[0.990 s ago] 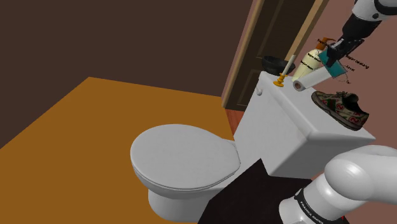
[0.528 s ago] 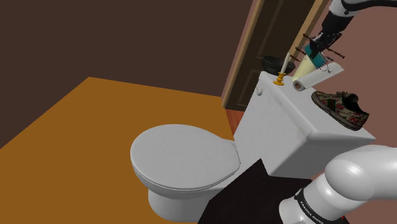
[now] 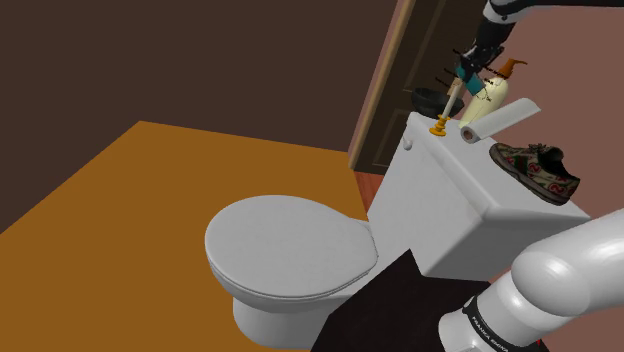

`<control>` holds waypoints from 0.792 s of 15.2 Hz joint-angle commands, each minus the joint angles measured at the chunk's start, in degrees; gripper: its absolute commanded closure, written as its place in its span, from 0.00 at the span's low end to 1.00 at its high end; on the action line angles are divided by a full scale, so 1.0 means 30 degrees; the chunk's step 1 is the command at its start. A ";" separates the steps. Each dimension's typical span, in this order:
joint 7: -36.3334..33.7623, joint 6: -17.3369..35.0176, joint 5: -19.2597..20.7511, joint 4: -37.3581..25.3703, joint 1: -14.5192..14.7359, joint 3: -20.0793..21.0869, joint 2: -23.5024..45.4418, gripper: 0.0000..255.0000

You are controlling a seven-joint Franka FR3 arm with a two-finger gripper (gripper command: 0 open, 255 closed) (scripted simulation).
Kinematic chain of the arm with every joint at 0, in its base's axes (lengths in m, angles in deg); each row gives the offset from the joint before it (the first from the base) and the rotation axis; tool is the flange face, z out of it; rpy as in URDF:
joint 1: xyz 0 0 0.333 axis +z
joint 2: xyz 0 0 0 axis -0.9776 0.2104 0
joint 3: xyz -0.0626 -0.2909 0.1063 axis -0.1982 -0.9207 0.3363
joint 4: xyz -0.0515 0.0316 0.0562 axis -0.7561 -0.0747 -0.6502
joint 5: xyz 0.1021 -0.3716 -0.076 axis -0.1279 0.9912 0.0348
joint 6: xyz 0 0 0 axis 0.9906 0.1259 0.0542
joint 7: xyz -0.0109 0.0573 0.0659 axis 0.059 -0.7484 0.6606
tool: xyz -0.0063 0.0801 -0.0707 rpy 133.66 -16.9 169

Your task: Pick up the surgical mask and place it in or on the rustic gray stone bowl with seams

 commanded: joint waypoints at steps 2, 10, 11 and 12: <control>0.0511 0.0182 -0.0593 -0.2274 0.0018 -0.0409 0.2341 1.00; 0.0928 0.1121 -0.1408 -0.4219 -0.0151 -0.0800 0.5169 1.00; 0.0853 0.1374 -0.1369 -0.3915 -0.0154 -0.0802 0.5126 1.00; 0.0779 0.1626 -0.1331 -0.3617 -0.0157 -0.0806 0.5088 1.00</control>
